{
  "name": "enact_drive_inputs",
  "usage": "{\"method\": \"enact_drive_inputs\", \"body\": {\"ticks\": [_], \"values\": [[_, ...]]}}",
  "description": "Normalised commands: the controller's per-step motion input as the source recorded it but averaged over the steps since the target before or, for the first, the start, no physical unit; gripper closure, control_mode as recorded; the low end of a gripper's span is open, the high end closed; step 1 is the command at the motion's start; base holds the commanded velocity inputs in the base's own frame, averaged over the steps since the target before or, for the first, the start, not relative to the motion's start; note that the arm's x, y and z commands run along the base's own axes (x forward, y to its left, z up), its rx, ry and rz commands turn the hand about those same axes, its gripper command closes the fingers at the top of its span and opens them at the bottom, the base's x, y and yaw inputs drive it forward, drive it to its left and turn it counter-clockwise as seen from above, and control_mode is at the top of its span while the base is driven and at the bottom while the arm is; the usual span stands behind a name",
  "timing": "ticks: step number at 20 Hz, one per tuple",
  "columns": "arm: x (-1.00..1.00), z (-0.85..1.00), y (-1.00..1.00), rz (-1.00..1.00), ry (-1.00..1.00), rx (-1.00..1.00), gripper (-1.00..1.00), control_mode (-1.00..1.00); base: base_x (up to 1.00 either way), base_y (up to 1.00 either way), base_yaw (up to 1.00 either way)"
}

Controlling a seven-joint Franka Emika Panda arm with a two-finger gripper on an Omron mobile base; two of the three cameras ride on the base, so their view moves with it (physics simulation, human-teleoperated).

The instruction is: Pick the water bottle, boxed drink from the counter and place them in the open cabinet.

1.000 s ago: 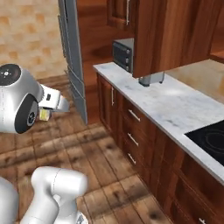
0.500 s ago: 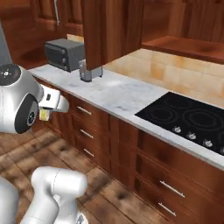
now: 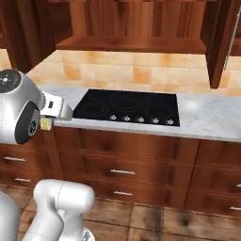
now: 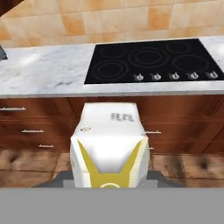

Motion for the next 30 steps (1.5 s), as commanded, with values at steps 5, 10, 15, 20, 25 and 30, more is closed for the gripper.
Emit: {"method": "enact_drive_inputs", "body": {"ticks": [5, 10, 15, 20, 25, 30], "values": [[0.00, 0.00, 0.00, 0.00, 0.00, 0.00, 1.00, 1.00, 0.43, -0.04, -0.50], [0.00, 0.00, 0.00, 0.00, 0.00, 0.00, 1.00, 1.00, 0.79, -0.31, 0.01], [0.00, 0.00, 0.00, 0.00, 0.00, 0.00, 1.00, 1.00, 0.91, -0.60, 0.04], [0.00, 0.00, 0.00, 0.00, 0.00, 0.00, 1.00, 1.00, 0.54, -0.53, 0.00], [0.00, 0.00, 0.00, 0.00, 0.00, 0.00, 1.00, 1.00, 0.74, -0.03, 0.04], [0.00, 0.00, 0.00, 0.00, 0.00, 0.00, 1.00, 1.00, 0.59, 0.03, 0.00]]}}
